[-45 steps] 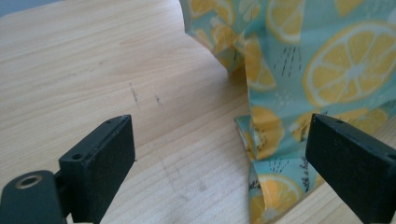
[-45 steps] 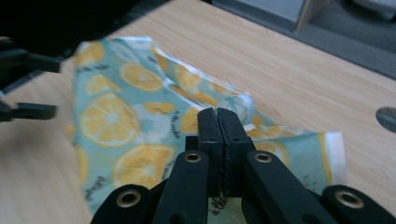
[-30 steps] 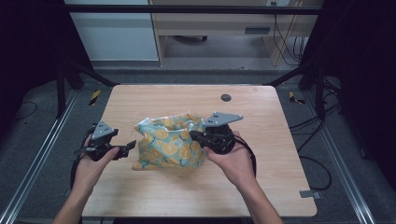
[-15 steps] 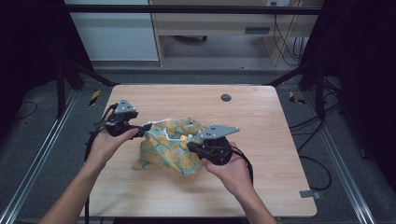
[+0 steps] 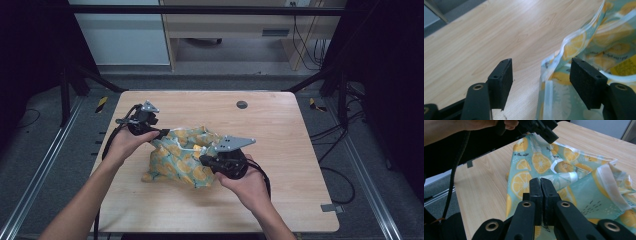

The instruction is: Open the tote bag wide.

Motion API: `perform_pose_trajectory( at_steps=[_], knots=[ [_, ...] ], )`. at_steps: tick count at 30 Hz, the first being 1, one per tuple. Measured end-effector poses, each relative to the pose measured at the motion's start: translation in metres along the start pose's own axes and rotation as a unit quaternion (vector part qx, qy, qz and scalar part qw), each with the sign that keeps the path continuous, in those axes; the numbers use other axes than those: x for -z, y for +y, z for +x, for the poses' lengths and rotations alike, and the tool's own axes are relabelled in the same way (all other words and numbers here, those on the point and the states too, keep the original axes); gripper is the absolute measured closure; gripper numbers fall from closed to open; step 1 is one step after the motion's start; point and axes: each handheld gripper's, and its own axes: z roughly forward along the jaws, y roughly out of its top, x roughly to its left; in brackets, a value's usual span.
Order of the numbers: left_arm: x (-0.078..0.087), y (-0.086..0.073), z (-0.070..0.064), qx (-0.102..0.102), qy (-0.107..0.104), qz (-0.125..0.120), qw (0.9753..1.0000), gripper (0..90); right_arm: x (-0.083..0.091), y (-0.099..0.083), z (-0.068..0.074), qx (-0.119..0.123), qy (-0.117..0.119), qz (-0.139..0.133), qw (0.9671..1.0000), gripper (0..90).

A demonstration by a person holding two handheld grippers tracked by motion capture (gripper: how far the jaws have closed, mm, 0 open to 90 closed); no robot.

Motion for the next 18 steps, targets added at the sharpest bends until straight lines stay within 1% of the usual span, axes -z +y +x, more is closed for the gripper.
perform_pose_trajectory(
  at_steps=[3,6,8,9,11,13,15,17,18],
  knots=[
    [0.0,-0.005,0.0,0.003,-0.004,0.005,1.0,29.8,0.0,0.0,0.0,-0.002,0.0,-0.002,1.0,88.1],
    [0.0,-0.01,-0.003,0.005,-0.014,0.006,0.9999,27.3,-0.001,0.0,0.0,-0.003,-0.001,-0.001,1.0,87.9],
    [0.0,-0.014,-0.005,0.004,-0.023,0.011,0.9997,26.9,-0.002,-0.001,0.001,-0.003,0.0,0.001,1.0,87.7],
    [0.0,-0.016,-0.007,0.003,-0.022,0.013,0.9997,28.3,-0.002,-0.001,0.001,-0.003,0.0,0.001,1.0,87.6],
    [0.0,-0.02,-0.01,0.004,-0.028,0.019,0.9994,33.2,-0.002,-0.002,0.0,-0.003,-0.002,0.001,1.0,87.4],
    [0.001,-0.023,-0.014,-0.003,-0.034,0.03,0.999,38.5,-0.001,-0.003,-0.001,-0.004,-0.006,0.002,1.0,87.2],
    [0.002,-0.025,-0.016,-0.004,-0.036,0.033,0.9988,46.4,-0.001,-0.004,-0.002,-0.006,-0.008,0.003,0.9999,87.2],
    [0.002,-0.027,-0.016,-0.005,-0.034,0.037,0.9987,57.6,0.0,-0.005,-0.003,-0.008,-0.01,0.004,0.9999,87.2],
    [0.002,-0.028,-0.016,-0.005,-0.032,0.036,0.9988,61.5,0.0,-0.005,-0.003,-0.008,-0.011,0.004,0.9999,87.2]
  ],
)
